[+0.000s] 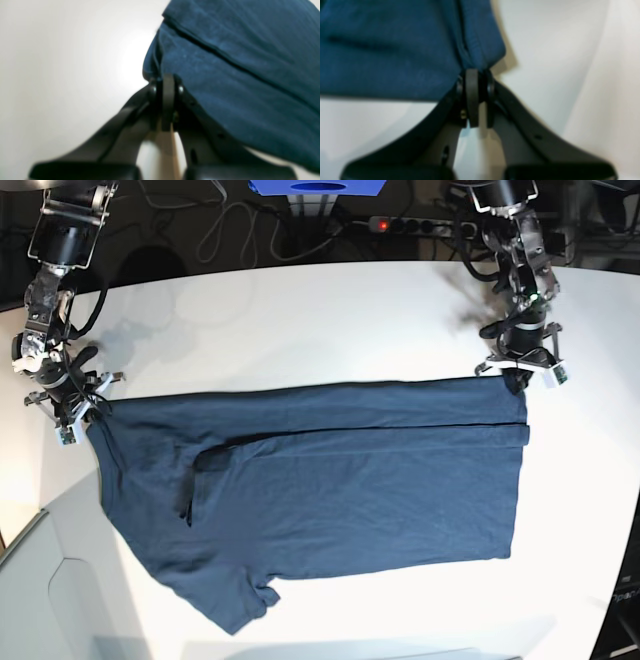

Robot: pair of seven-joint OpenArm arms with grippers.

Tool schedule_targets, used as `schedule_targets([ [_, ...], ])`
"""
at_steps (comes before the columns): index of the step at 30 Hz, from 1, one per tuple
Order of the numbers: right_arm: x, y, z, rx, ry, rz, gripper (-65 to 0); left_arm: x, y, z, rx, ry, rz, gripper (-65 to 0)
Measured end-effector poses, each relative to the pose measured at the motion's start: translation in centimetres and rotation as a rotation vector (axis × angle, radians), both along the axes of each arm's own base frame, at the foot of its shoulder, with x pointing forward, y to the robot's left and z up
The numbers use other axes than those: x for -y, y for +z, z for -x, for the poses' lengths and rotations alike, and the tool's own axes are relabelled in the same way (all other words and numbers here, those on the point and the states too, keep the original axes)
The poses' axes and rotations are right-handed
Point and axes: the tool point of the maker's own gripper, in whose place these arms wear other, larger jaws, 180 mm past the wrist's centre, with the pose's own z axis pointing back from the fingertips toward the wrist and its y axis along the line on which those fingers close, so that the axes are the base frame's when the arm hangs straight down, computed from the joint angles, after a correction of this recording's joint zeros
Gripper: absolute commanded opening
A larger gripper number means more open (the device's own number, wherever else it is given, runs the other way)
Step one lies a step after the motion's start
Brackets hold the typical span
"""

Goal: Fold the T-shirt properly
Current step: 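Release and regrasp the shirt edge with the right gripper near the sleeve, then lift the shirt edge with both grippers and pull it back toward the arms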

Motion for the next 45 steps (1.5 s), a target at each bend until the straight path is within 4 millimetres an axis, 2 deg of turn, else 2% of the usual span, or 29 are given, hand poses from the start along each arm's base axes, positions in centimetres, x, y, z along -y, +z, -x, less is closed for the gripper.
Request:
schedule_targets([
  [3,0.0,0.9,0.7,-0.034,0.022,0.054,-64.8,0.3,1.3,0.1,0.011,-0.011,-0.015,-65.0],
  [8,-0.6,5.7,-1.8,0.074,0.060,0.105,-64.8,0.6,5.6,-1.7,0.120,-0.041,-0.068,-65.0],
  [11,0.0,7.0,-2.6,0.054,0.056,0.153,-64.8,0.4,7.7,-2.8,0.166,-0.071,-0.101,-65.0],
  [16,0.5,11.3,-6.3,0.131,0.042,0.171,-64.8,-0.2,10.5,-5.5,0.195,-0.089,-0.127,-65.0],
  [18,0.8,12.1,-6.6,0.136,0.036,0.188,-64.8,-0.5,11.6,-6.3,0.207,-0.090,-0.106,-65.0],
  [20,0.7,11.9,-6.1,0.114,0.041,0.196,-64.8,-1.7,12.6,-6.2,0.212,-0.055,-0.107,-65.0],
  [23,0.1,11.5,-5.5,0.109,0.070,0.198,-64.8,-2.3,11.9,-5.4,0.185,-0.019,-0.094,-65.0],
  [25,-0.1,11.2,-5.0,0.097,0.073,0.206,-64.8,-1.8,10.8,-4.7,0.156,-0.017,-0.071,-65.0],
  [27,-0.5,11.7,-5.1,0.119,0.071,0.200,-64.8,-1.7,10.1,-4.4,0.137,-0.018,-0.064,-65.0],
  [32,-1.6,14.0,-6.0,0.203,0.088,0.205,-64.8,-1.7,10.0,-4.2,0.137,-0.020,-0.069,-65.0],
  [34,-1.8,13.6,-5.9,0.189,0.091,0.200,-64.8,-1.9,10.0,-3.9,0.133,-0.018,-0.073,-65.0],
  [36,-1.9,12.2,-5.6,0.158,0.085,0.175,-64.8,-2.1,9.7,-3.4,0.124,-0.013,-0.077,-65.0],
  [38,-2.1,11.9,-5.5,0.161,0.089,0.168,-64.8,-2.1,9.5,-3.2,0.115,-0.013,-0.076,-65.0],
  [40,-2.2,12.9,-6.2,0.201,0.091,0.163,-64.8,-2.0,9.7,-3.3,0.119,-0.015,-0.076,-65.0],
  [43,-2.2,14.9,-7.5,0.264,0.088,0.164,-64.8,-1.9,11.0,-3.7,0.152,-0.022,-0.093,-65.0],
  [45,-1.9,14.6,-7.1,0.262,0.080,0.161,-64.8,-1.9,11.5,-3.8,0.166,-0.024,-0.103,-65.0],
])
